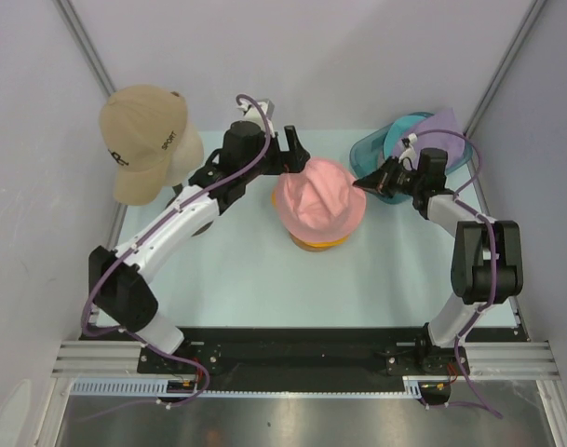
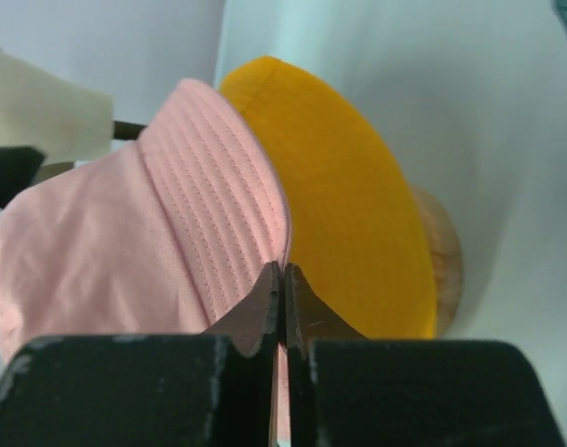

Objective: Stack the hats

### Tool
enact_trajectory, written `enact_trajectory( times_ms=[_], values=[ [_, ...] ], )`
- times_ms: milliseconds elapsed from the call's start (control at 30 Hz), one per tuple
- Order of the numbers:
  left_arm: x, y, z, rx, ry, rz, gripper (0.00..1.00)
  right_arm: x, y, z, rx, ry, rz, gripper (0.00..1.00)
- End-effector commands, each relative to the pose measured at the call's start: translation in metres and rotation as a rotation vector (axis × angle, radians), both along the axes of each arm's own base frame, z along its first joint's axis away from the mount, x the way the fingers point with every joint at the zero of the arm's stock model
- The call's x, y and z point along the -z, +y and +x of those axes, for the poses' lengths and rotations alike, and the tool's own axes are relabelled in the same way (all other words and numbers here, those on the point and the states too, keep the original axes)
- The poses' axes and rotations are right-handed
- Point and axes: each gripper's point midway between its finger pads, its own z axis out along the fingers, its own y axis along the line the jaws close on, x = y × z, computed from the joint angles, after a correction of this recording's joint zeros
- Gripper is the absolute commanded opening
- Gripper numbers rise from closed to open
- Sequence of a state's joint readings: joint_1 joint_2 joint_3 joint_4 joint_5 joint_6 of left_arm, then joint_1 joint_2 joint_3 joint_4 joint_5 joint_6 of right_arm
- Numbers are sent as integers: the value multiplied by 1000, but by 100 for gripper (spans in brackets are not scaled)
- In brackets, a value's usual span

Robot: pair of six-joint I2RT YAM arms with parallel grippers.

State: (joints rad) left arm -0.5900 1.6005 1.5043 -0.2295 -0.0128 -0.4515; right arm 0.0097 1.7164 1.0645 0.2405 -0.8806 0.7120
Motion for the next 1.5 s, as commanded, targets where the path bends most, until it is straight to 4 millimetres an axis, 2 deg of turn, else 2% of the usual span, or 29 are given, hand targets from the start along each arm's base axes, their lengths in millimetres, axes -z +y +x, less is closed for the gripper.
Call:
enact_trajectory(
  times_ms=[0,167,200,400,500,533,567,700,833,933,1033,1167,1200,1300,1367,1433,1467],
  values=[
    [-21,25,-21,-50,-58,1,100,33,-14,6,73,64,-114,0],
    [2,38,-43,-63,-9,-17,100,46,-20,3,88,106,-166,0],
    [19,42,-49,-66,20,-6,100,49,-22,3,95,124,-176,0],
    [36,43,-59,-66,64,-33,100,78,-35,3,162,242,-274,0],
    [41,41,-53,-70,60,-21,100,80,-31,1,156,251,-288,0],
    [43,47,-46,-112,54,2,100,80,-30,0,156,253,-287,0],
    [58,52,-41,-143,93,43,100,80,-26,-2,150,257,-284,0],
    [63,64,-20,-203,105,45,100,77,-22,-6,150,254,-300,0],
    [61,52,-9,-169,102,22,99,76,-16,-13,135,254,-338,1],
    [79,50,-3,-173,142,55,99,72,-12,-17,130,251,-329,6],
    [96,47,3,-174,172,92,100,61,-11,-16,130,227,-320,17],
    [118,49,4,-181,222,140,100,40,-24,-14,173,193,-334,56],
    [125,54,4,-202,238,164,100,37,-27,-14,183,192,-336,60],
    [138,61,-1,-214,272,211,100,23,-43,-12,223,165,-350,68],
    [134,62,-4,-210,257,205,100,12,-54,-10,250,151,-351,71],
    [127,65,-4,-219,241,200,100,-6,-84,-4,331,125,-341,72],
    [120,67,-3,-228,230,198,100,-19,-92,1,358,100,-341,72]
  ],
)
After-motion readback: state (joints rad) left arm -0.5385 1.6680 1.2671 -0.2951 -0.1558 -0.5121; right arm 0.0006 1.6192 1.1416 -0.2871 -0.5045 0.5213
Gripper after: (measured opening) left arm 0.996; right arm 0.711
